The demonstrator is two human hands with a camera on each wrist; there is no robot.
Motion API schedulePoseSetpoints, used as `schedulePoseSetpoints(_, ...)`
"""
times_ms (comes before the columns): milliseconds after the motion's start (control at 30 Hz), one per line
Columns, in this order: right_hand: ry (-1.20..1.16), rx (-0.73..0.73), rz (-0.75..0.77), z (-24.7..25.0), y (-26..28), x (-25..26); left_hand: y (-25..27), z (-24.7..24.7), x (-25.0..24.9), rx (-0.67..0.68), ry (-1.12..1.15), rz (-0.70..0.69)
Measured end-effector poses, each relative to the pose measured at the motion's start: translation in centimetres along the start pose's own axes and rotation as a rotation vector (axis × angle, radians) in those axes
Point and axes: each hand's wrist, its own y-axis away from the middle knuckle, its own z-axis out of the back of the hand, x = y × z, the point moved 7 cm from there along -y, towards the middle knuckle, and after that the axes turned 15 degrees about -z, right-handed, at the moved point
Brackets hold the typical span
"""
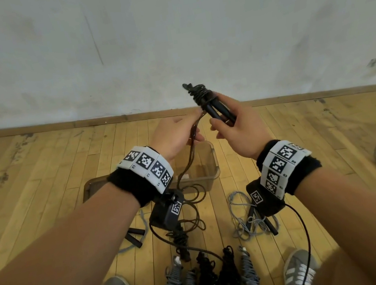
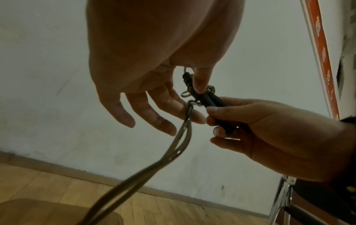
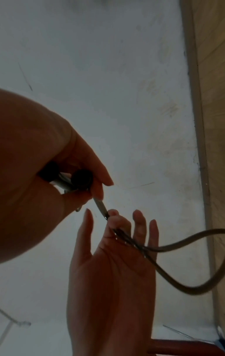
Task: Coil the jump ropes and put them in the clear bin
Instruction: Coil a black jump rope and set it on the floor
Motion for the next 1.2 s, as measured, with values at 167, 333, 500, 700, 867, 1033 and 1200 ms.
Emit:
schedulePoseSetpoints(167, 0.138, -0.095, -0.009, 0.9, -0.5, -0.6, 0.0, -0.4, 0.0, 0.004, 0.168, 0.013)
schedulePoseSetpoints(333, 0.299, -0.171, -0.021, 1.4, -0.7, -0.5, 0.4, -0.2, -1.0, -0.073, 0.199, -0.065)
schedulePoseSetpoints(500, 0.423, -0.205, 0.004, 0.6, -0.5, -0.5, 0.7, -0.7, -1.0, -0.119, 0.214, -0.055)
schedulePoseSetpoints(700, 0.299, -0.052, 0.13, -1.6, 0.2, 0.0, 0.6, 0.1, -0.4, -0.201, 0.214, -0.008)
schedulePoseSetpoints(867, 0.214, -0.017, 0.16, -1.7, 0.8, 0.8, 0.2, 0.5, 0.3, -0.237, 0.181, 0.004)
schedulePoseSetpoints(1033, -0.032, -0.007, -0.004, -0.4, 0.2, 0.2, -0.5, 0.5, 0.5, -0.187, 0.242, -0.024)
schedulePoseSetpoints(1200, -0.205, 0.071, -0.155, -0.4, 0.0, -0.3, -0.9, -0.1, 0.1, -0.085, 0.37, -0.042)
